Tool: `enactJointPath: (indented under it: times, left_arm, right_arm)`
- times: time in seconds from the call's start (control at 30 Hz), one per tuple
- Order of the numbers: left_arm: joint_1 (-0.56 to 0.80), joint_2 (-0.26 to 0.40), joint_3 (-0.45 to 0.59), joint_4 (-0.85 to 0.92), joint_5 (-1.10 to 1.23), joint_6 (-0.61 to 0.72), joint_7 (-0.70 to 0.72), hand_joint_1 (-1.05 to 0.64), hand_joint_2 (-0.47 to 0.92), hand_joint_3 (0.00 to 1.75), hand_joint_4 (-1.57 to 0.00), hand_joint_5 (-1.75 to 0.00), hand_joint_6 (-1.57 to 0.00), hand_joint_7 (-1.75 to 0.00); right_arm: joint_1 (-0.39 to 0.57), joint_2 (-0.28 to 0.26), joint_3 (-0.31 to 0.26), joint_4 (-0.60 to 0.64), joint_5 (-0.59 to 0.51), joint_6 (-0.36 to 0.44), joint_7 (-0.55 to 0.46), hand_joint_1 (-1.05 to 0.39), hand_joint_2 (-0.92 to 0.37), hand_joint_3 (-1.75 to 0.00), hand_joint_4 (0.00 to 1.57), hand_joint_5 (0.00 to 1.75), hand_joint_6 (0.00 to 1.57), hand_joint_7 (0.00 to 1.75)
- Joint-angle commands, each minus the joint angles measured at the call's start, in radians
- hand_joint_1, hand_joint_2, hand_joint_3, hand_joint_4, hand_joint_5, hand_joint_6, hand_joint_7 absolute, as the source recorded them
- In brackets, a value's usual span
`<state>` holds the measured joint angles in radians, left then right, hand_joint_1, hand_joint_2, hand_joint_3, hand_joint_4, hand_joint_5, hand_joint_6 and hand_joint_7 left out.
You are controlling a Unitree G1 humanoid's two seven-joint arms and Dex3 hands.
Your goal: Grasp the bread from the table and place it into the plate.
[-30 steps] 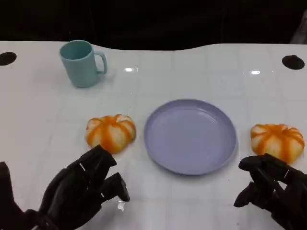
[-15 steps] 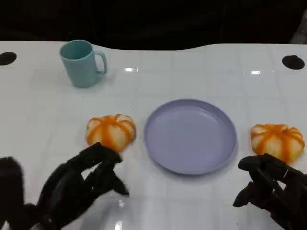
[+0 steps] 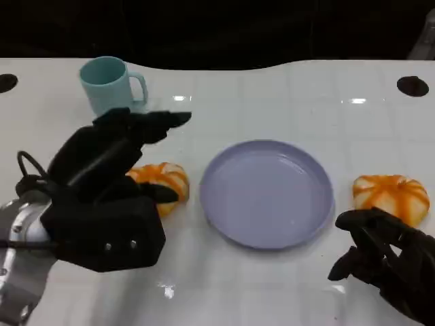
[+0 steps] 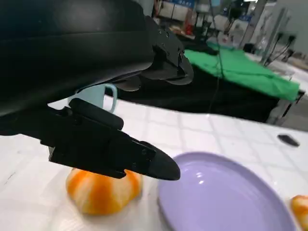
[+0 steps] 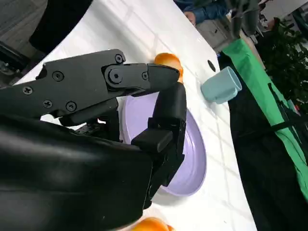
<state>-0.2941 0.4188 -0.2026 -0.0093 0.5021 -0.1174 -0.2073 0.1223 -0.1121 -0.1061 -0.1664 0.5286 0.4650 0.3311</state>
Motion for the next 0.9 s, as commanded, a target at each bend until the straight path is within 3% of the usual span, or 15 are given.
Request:
enactJointPath:
  times: [0.03,0.27,0.53,0.9]
  left_arm:
    - [-0.007,0.018,0.004,-0.004,0.014,-0.003,-0.001,-0.61,0.87,0.0,0.0,-0.53,-0.27,-0.07]
    - [-0.019,0.05,-0.014,-0.05,0.047,0.077,-0.112,-0.57,0.88,0.0,0.0,-0.34,-0.21,-0.02]
    - [-0.068,0.116,-0.081,-0.099,0.186,0.185,-0.275,-0.54,0.85,0.0,-0.01,-0.3,-0.22,-0.01]
    - [-0.134,0.055,-0.17,-0.032,0.316,0.283,-0.297,-0.47,0.83,0.0,-0.01,-0.23,-0.19,0.0]
  right_arm:
    - [0.006,-0.016,-0.016,-0.002,0.001,-0.008,0.017,-0.45,-0.92,-0.3,0.57,1.48,0.5,1.18]
    - [0.018,-0.007,-0.017,-0.017,0.004,-0.006,0.009,-0.45,-0.92,-0.29,0.58,1.48,0.51,1.17]
    - [0.03,-0.011,-0.007,-0.035,-0.007,-0.011,0.01,-0.45,-0.92,-0.3,0.58,1.48,0.47,1.21]
    - [0.045,-0.014,-0.009,-0.058,-0.005,-0.004,0.005,-0.45,-0.92,-0.31,0.58,1.47,0.48,1.19]
